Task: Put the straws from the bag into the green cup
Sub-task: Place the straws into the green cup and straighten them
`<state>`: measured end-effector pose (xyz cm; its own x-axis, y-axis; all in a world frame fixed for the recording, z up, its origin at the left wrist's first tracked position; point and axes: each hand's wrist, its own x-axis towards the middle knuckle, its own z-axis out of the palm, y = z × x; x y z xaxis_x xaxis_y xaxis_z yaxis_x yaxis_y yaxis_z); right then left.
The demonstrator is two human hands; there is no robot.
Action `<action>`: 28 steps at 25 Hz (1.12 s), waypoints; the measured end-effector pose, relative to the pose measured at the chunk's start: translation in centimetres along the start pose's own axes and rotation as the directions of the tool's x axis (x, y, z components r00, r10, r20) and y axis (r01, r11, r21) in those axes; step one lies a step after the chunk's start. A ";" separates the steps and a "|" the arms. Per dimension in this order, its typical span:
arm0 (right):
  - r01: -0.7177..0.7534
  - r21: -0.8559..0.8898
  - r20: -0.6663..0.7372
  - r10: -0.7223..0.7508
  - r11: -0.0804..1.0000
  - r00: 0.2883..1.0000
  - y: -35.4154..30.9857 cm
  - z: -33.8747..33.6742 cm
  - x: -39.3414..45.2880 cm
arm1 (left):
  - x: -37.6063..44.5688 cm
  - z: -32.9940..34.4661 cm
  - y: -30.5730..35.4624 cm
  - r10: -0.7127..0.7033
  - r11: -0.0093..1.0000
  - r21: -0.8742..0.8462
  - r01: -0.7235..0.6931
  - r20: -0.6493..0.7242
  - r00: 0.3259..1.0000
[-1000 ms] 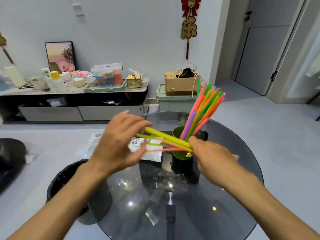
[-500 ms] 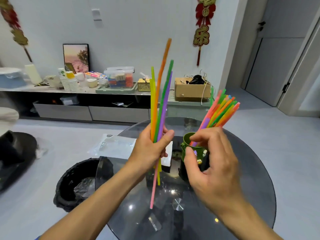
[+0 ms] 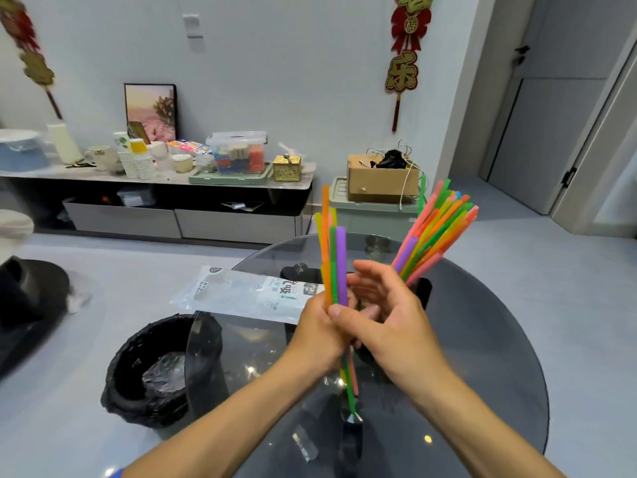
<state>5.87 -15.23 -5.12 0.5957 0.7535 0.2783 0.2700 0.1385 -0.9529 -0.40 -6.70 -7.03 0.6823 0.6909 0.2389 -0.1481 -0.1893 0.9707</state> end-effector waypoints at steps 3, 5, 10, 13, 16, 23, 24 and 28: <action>0.051 0.052 -0.035 -0.050 0.997 0.998 -0.2 -0.2 0.6 | -0.1 0.5 -0.4 0.004 0.999 0.031 -0.004 0.013 1.000; 0.010 0.039 0.019 -0.011 0.999 1.000 0.2 0.0 0.6 | -0.6 0.9 -1.5 -0.007 0.992 0.123 0.001 0.046 0.999; -0.077 -0.031 0.037 0.078 0.997 0.996 2.0 -0.5 1.4 | -1.1 1.9 -2.0 0.033 0.983 0.168 -0.070 0.208 0.977; -0.129 -0.094 0.097 0.138 0.987 0.986 2.1 -1.1 1.7 | -1.1 1.8 -2.0 -0.044 0.992 0.122 0.013 0.256 0.966; -0.126 -0.133 0.081 0.137 0.983 0.987 1.8 -2.2 1.8 | -1.0 1.3 -2.0 -0.140 0.987 -0.035 0.157 0.300 0.944; -0.262 0.097 0.040 0.259 0.960 0.965 1.5 -3.5 2.1 | -0.7 1.0 -2.3 -0.150 0.912 -0.295 0.286 0.408 0.900; -0.250 0.057 0.012 0.250 0.967 0.968 1.7 -3.4 2.1 | -0.6 0.8 -2.4 -0.152 0.921 -0.278 0.273 0.389 0.909; -0.117 0.179 -0.282 0.165 0.977 0.945 1.5 -3.3 2.3 | -0.2 0.4 -2.7 -0.258 0.923 -0.242 0.300 0.189 0.947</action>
<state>10.12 -15.36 -5.46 0.8206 0.5541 0.1401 0.0587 0.1622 -0.9850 0.13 -6.61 -9.74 0.8198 0.5719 -0.0294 -0.1055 0.2013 0.9738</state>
